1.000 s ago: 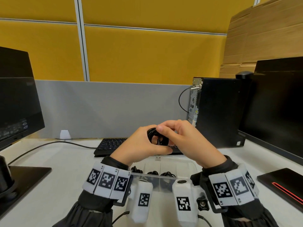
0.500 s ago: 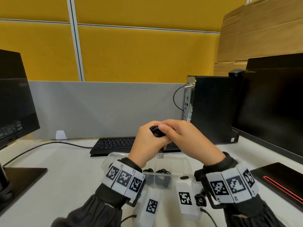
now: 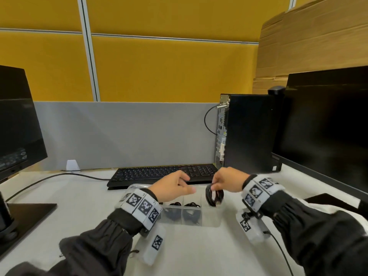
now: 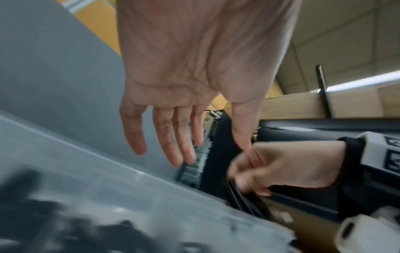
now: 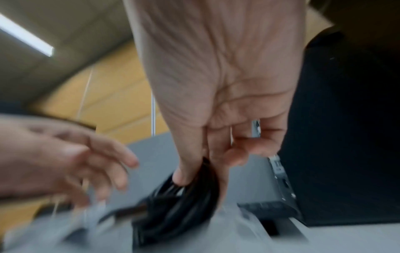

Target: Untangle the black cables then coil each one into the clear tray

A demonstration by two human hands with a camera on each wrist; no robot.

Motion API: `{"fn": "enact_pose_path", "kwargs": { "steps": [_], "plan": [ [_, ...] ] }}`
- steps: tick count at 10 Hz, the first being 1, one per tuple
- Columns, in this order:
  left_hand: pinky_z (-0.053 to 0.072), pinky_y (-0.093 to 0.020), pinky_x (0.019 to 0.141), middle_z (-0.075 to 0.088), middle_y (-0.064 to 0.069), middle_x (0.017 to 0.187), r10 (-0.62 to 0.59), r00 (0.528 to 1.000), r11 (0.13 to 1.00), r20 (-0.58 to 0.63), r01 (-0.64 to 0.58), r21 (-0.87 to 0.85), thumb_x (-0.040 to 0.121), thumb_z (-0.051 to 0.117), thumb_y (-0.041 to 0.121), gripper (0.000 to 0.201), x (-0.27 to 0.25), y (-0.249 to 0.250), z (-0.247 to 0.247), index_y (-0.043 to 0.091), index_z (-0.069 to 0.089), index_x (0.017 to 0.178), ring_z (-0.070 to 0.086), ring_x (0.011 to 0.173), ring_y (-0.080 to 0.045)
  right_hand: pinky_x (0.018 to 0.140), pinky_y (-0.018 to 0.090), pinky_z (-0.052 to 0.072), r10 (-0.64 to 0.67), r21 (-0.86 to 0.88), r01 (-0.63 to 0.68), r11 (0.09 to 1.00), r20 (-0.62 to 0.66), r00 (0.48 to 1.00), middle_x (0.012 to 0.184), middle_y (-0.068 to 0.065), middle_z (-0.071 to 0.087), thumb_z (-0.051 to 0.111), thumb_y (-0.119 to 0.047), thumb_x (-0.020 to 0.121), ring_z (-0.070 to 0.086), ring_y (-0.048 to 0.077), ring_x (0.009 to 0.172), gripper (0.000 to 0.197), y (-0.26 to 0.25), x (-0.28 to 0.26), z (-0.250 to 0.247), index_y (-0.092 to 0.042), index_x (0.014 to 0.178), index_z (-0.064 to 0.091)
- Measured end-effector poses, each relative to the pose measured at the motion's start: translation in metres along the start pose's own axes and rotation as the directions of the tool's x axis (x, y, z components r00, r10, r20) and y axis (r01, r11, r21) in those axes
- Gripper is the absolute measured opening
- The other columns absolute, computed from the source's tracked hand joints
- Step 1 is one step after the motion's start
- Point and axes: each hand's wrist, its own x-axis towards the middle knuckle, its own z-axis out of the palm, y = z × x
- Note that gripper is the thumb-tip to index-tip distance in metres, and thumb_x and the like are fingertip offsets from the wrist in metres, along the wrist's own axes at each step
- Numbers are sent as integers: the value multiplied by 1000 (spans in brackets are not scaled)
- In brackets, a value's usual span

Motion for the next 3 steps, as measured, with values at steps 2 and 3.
{"fn": "enact_pose_path", "kwargs": {
  "steps": [2,3],
  "plan": [
    [45,-12,66,64,15,81,-39,987,980,157,7,199,86,64,24,10,-10,-30,-14,21,67,95,58,73,-1,93,39,39,60,-494,5,869,117,991,116,7,63,52,-41,92,49,24,114,35,-17,18,42,-18,114,65],
    [50,-17,71,64,17,76,-15,993,982,119,-8,186,87,63,21,4,-8,-37,-13,22,67,87,60,74,-2,99,40,31,-8,-478,20,878,26,1000,121,3,60,51,-45,92,44,21,120,34,-17,16,41,-27,119,61]
  ]
}}
